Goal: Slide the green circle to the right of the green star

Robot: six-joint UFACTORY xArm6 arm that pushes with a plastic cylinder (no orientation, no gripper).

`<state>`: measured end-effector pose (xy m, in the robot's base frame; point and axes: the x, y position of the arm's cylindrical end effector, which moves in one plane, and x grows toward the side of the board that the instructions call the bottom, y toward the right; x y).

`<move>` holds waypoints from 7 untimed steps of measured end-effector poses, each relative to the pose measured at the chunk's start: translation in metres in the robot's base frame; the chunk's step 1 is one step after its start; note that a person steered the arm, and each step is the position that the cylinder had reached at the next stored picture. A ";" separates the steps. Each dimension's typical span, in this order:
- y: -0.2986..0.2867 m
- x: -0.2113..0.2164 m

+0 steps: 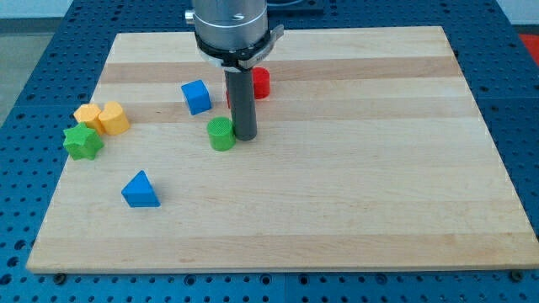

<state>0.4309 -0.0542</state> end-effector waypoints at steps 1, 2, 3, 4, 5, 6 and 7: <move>-0.040 0.000; -0.082 0.001; -0.091 0.002; -0.076 0.014; -0.069 0.034; -0.090 0.031; -0.111 0.011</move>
<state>0.4419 -0.1651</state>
